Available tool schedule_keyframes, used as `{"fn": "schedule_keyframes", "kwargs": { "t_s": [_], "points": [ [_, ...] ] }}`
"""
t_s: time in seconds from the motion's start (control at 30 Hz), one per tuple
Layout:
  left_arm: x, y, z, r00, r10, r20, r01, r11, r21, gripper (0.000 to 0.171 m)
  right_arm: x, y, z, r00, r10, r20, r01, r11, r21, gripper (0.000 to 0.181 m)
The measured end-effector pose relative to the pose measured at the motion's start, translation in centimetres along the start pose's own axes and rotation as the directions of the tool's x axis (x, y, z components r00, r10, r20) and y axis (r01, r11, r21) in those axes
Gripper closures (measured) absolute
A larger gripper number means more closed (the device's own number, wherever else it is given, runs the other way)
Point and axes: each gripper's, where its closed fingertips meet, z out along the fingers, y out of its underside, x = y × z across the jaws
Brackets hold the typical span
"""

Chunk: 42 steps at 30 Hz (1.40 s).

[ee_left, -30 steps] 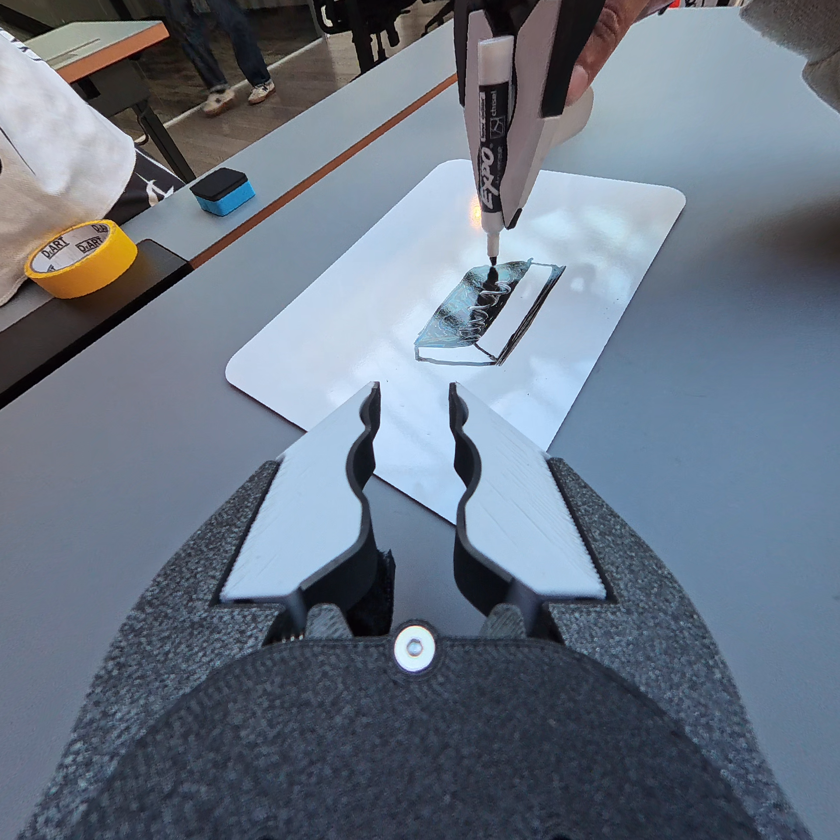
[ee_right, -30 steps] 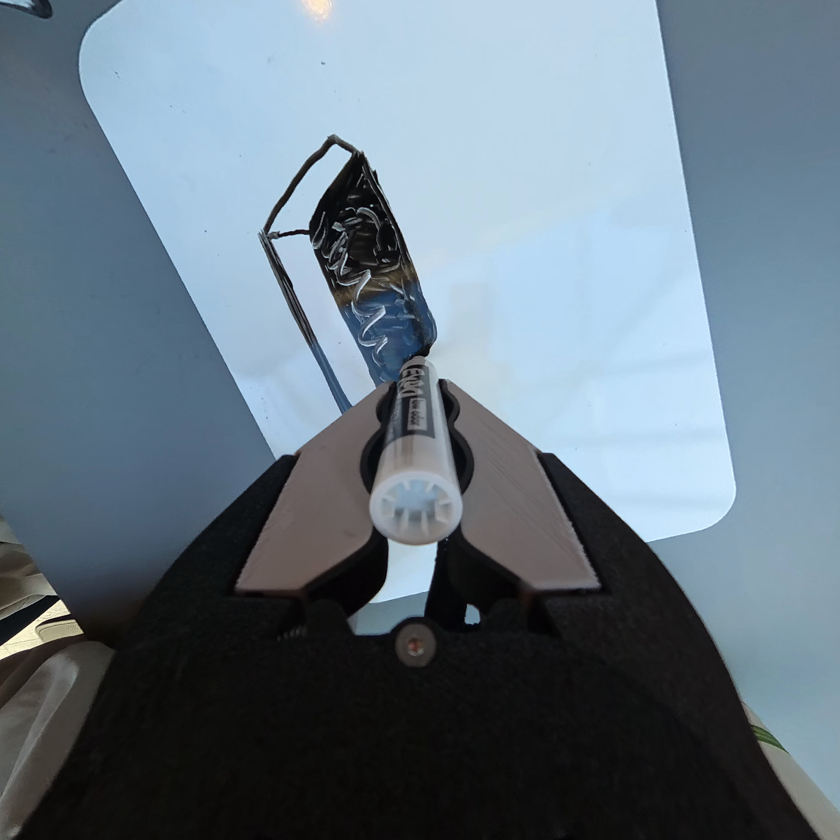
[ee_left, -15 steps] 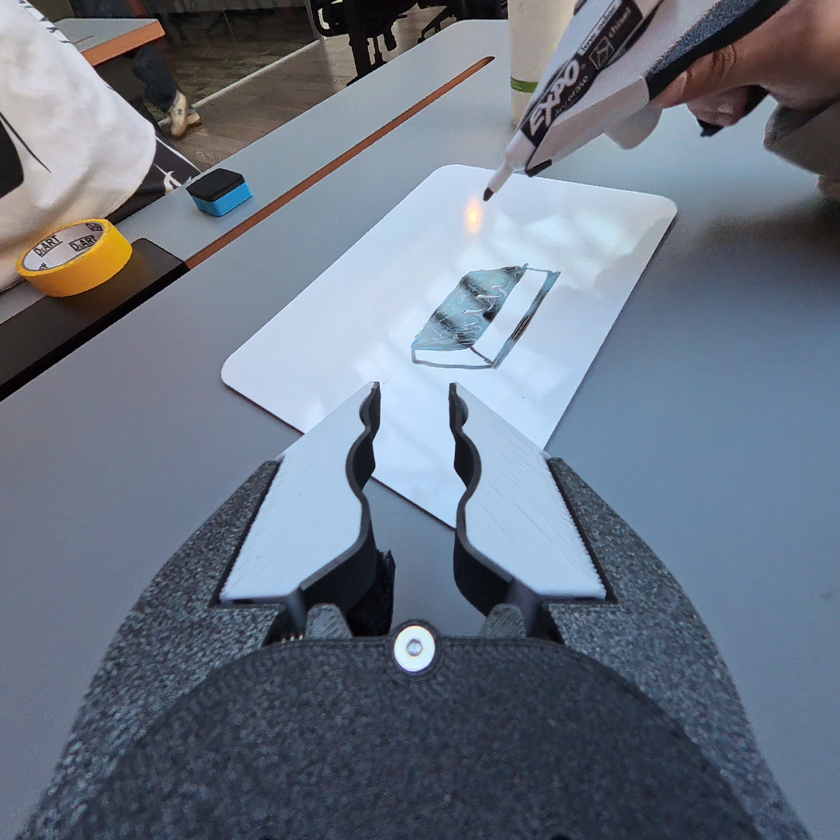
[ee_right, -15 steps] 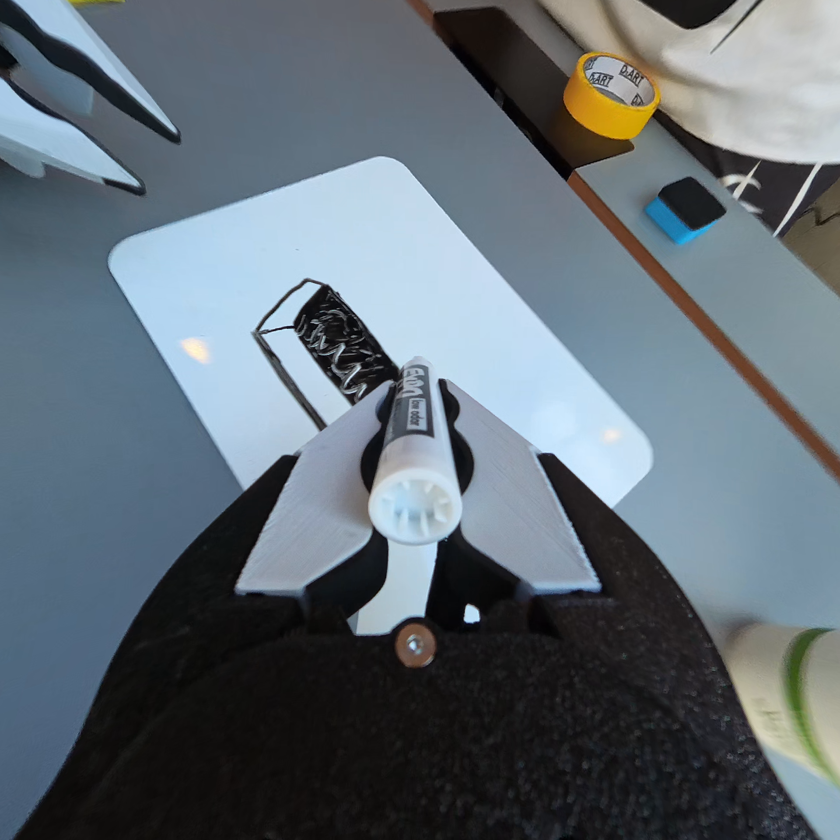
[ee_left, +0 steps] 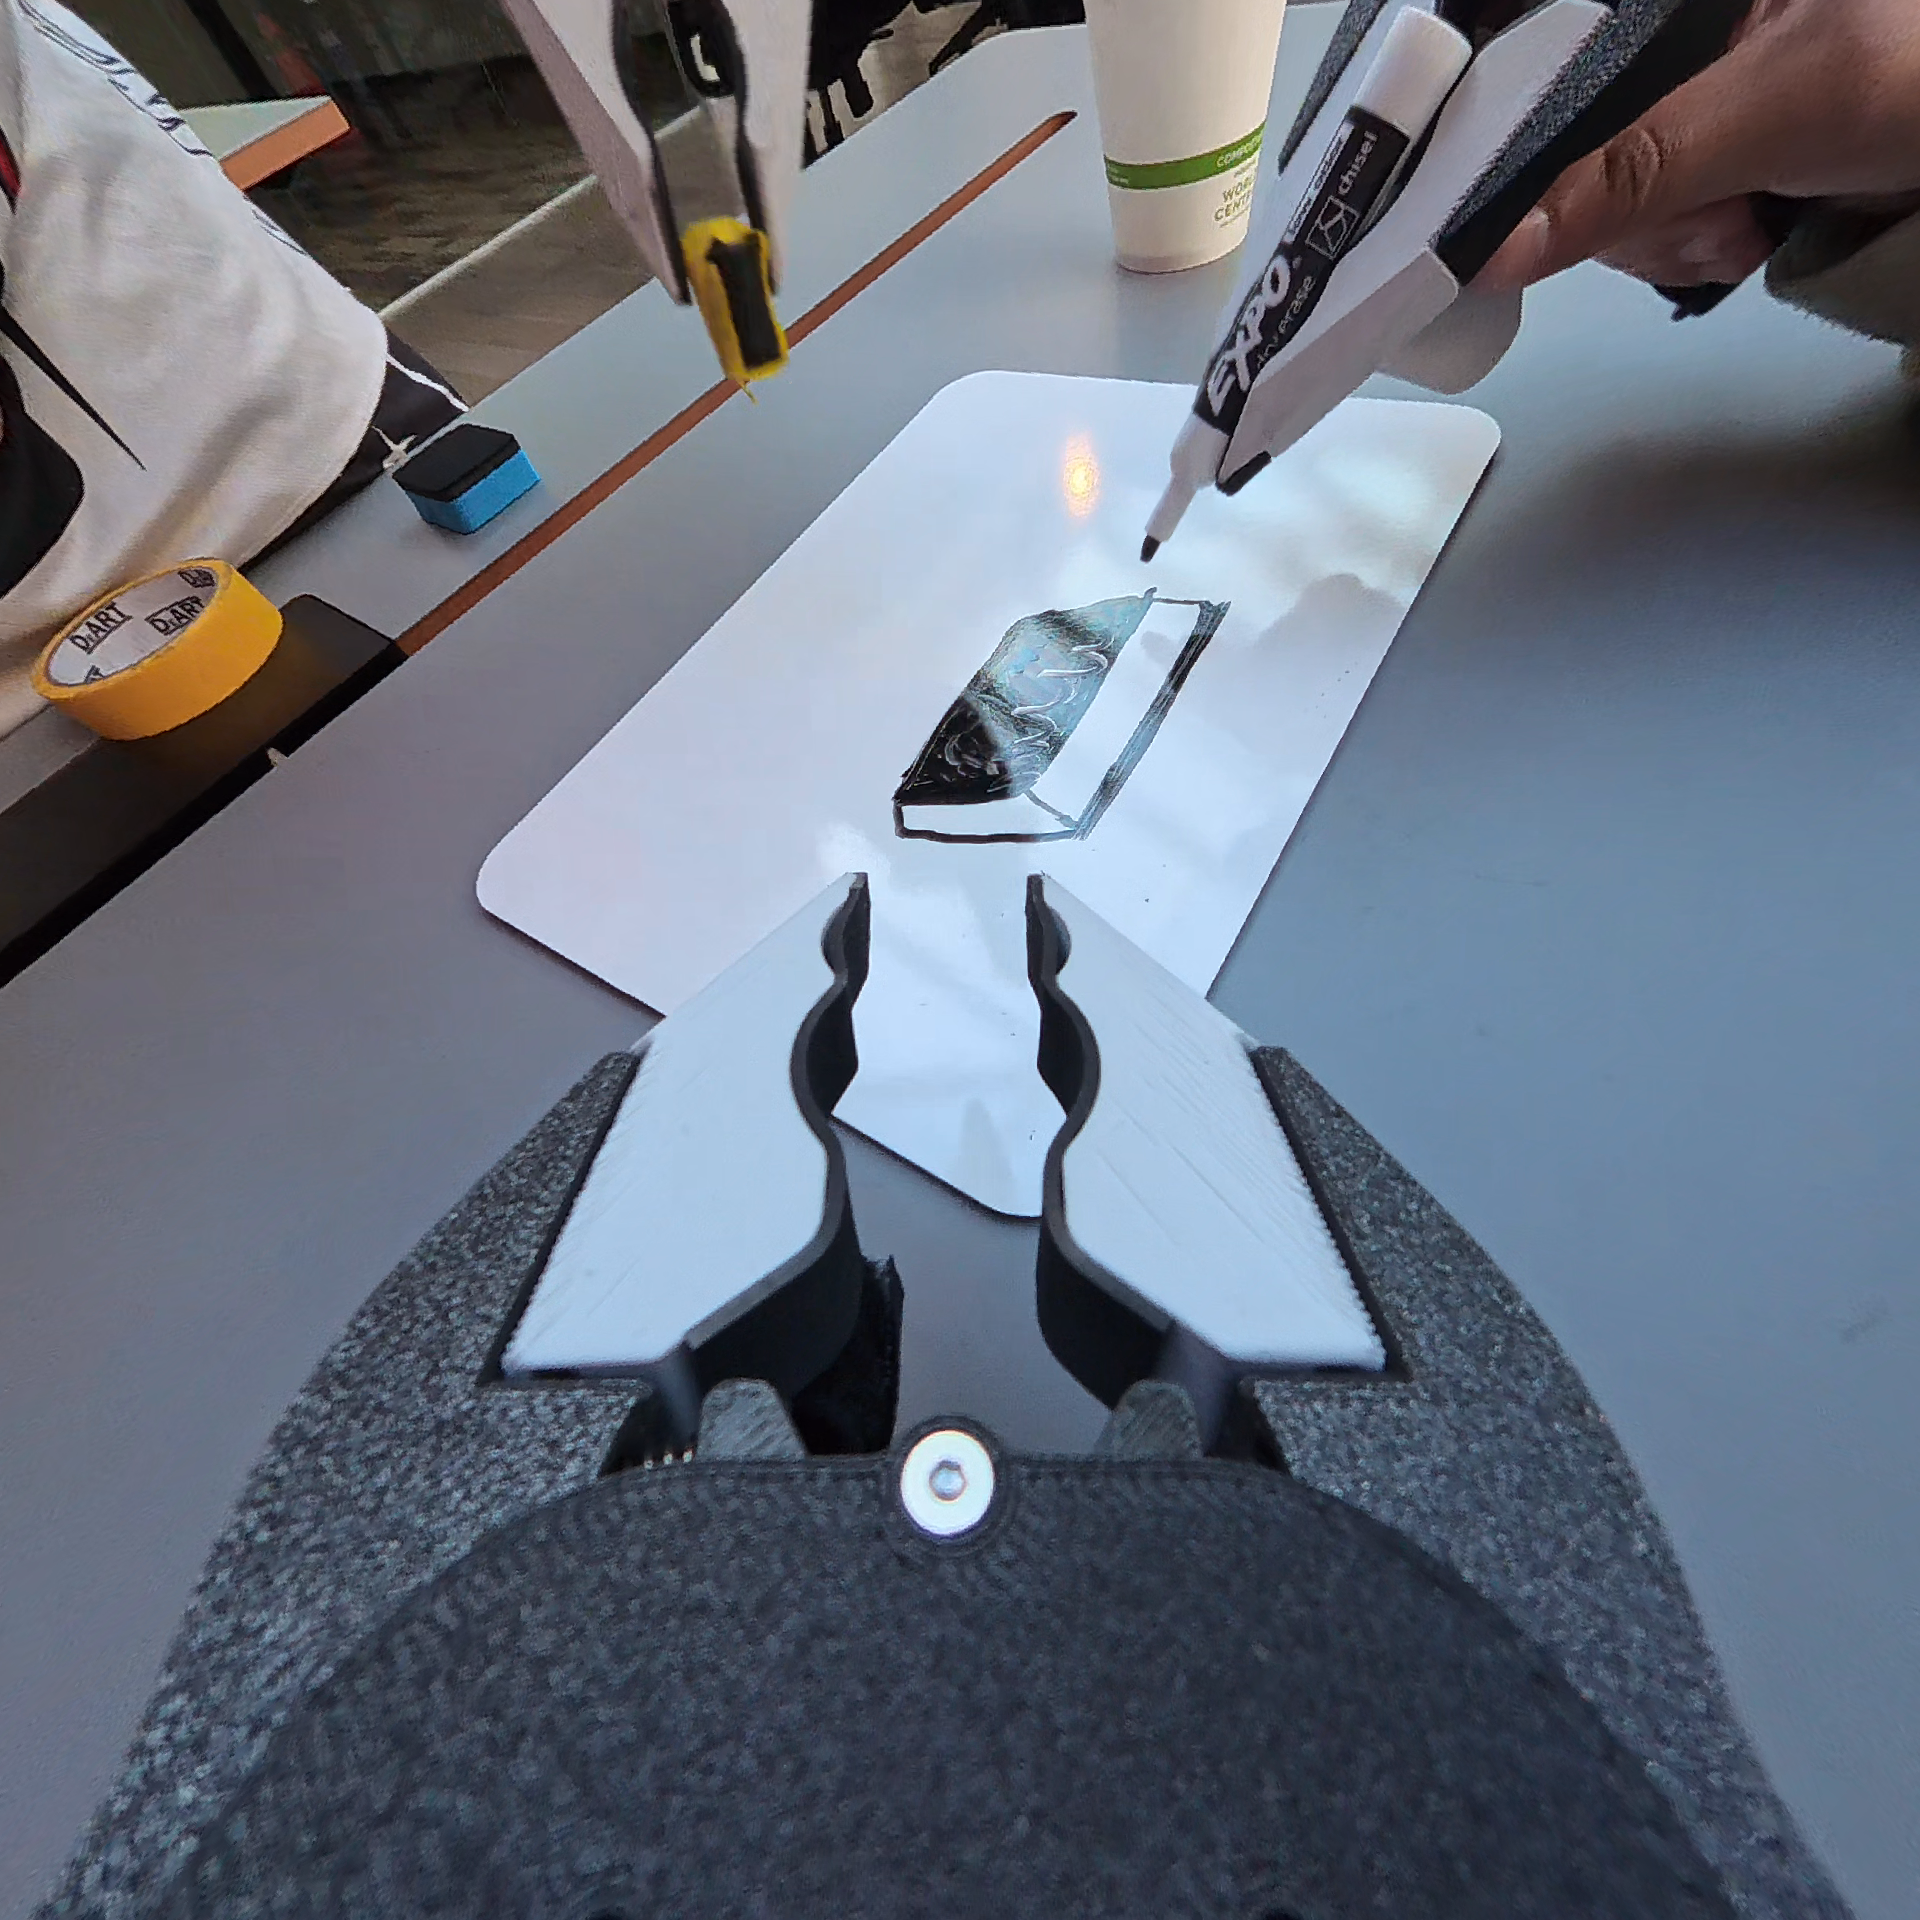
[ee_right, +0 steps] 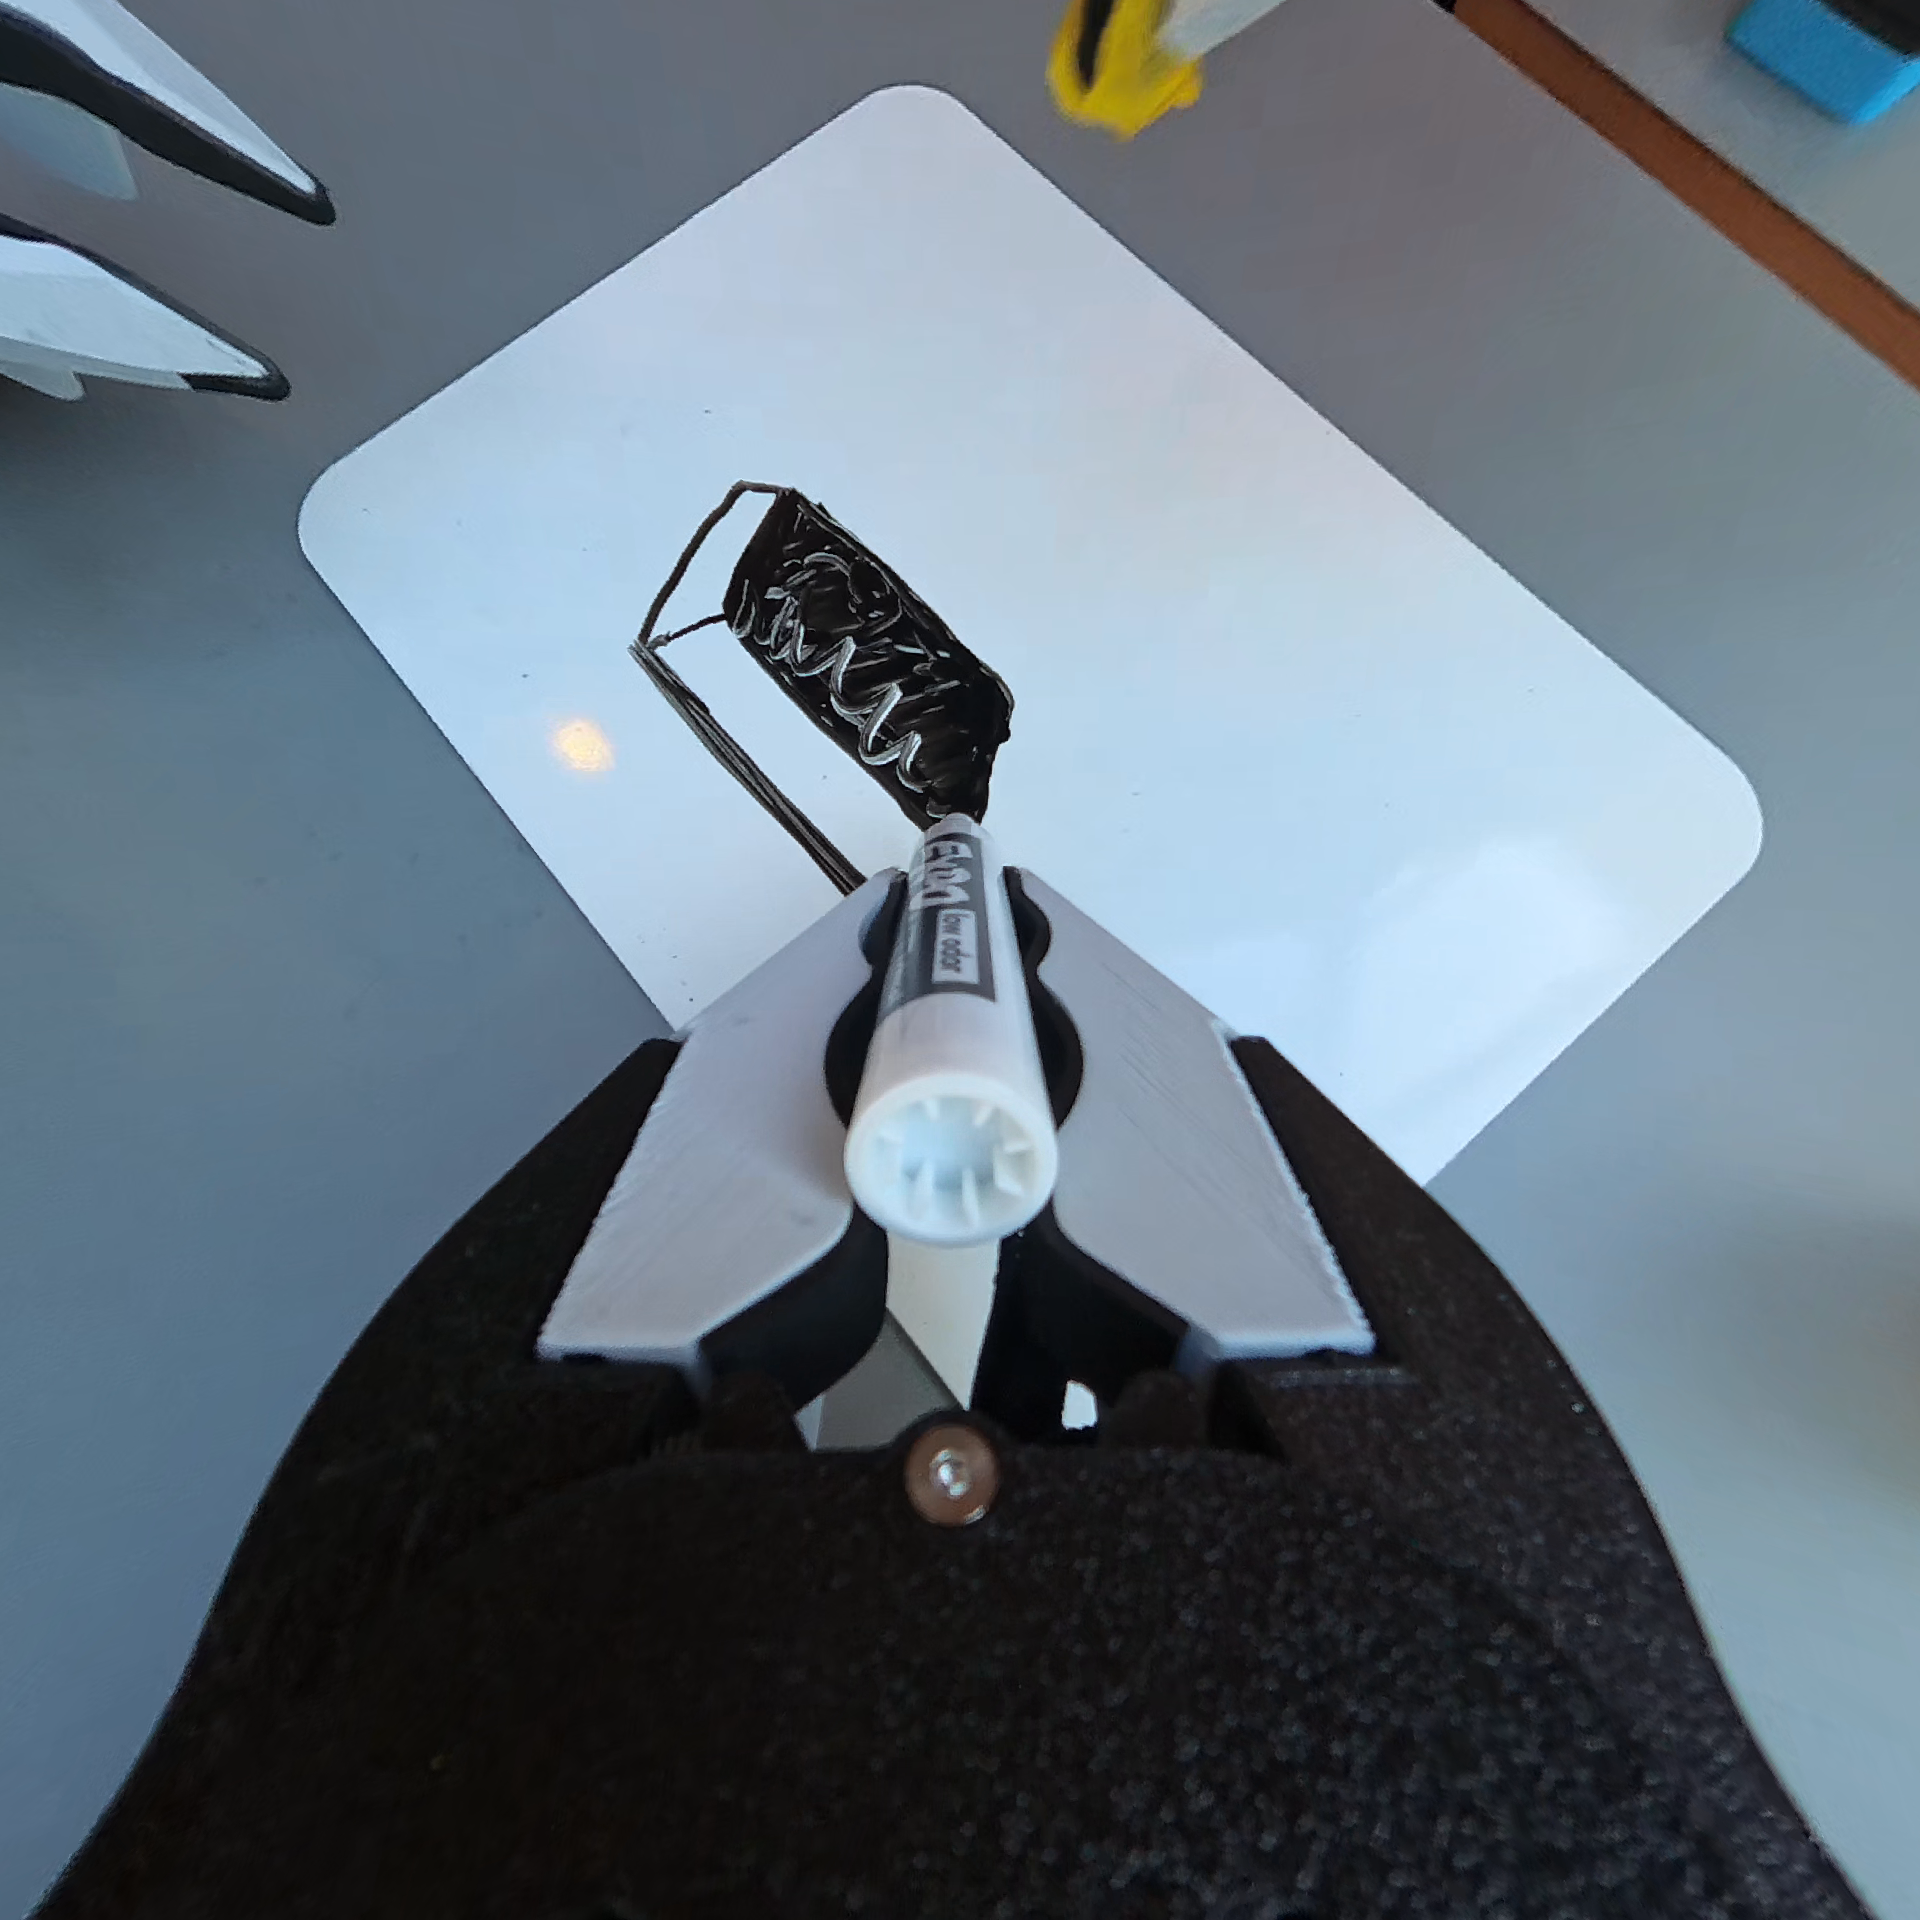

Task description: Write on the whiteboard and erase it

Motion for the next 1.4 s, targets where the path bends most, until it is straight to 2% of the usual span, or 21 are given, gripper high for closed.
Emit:
{"fn": "schedule_keyframes", "kwargs": {
  "t_s": [0.4, 1.4],
  "points": [
    [-0.1, 0.0, -0.1, 1.000, -0.003, 0.000, 0.003, 1.000, 0.001, 0.142, 0.1, 1.1, 0.8, 1.000, -0.011, -0.019, 0.010, 0.997, -0.071, 0.164],
    [-0.3, 0.2, 0.0, 1.000, -0.019, -0.008, 0.019, 1.000, -0.008, 0.142, 0.1, 0.5, 1.3, 1.000, -0.013, -0.028, 0.011, 0.997, -0.077, 0.164]
  ]
}}
